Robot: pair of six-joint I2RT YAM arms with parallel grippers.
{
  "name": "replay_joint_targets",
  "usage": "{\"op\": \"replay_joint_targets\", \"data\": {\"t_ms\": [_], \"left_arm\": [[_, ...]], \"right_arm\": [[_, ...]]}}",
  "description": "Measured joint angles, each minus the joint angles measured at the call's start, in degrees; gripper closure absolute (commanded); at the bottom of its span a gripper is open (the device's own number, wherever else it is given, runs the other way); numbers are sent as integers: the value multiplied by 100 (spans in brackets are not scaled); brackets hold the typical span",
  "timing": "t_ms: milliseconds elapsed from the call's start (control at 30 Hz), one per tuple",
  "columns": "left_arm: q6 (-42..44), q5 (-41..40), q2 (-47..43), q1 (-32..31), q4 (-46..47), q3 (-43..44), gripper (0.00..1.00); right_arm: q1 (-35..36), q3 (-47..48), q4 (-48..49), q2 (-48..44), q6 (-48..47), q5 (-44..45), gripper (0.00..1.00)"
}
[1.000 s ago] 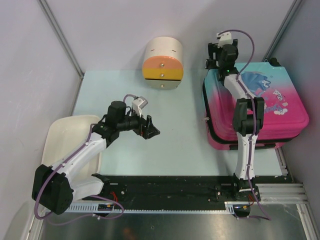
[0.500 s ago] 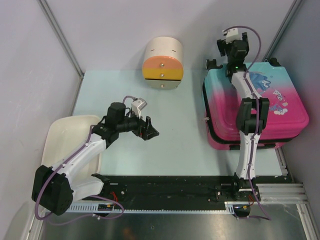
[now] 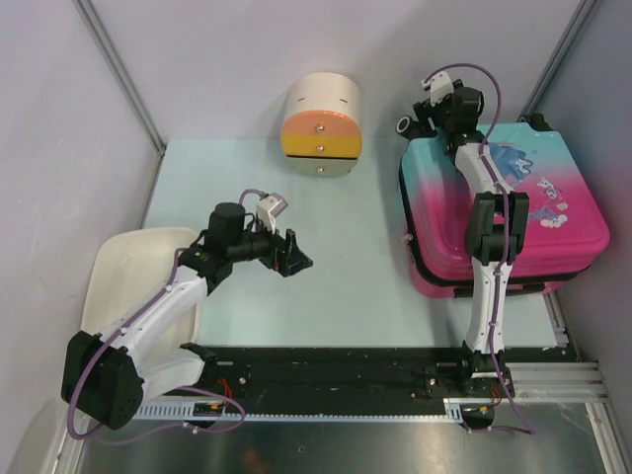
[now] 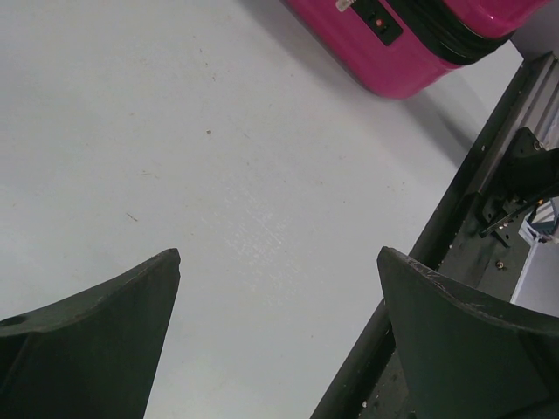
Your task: Open, take out, and arrange the luggage
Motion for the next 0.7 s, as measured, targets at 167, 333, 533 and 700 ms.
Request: {"op": "replay_joint_targets", "data": {"t_ms": [167, 333, 533, 700], "left_arm": [[-2, 2, 0, 33, 0, 0, 0], [-44, 4, 2, 50, 0, 0, 0], [-39, 2, 155, 50, 4, 33, 2], [2, -162, 197, -83, 267, 17, 5]], "right_arm": [[105, -13, -680, -144, 284, -756, 14], [393, -334, -1099, -431, 595, -1156, 15], [916, -817, -1270, -791, 949, -1388, 15], [1436, -1325, -1414, -1178, 1270, -1615, 15]]}}
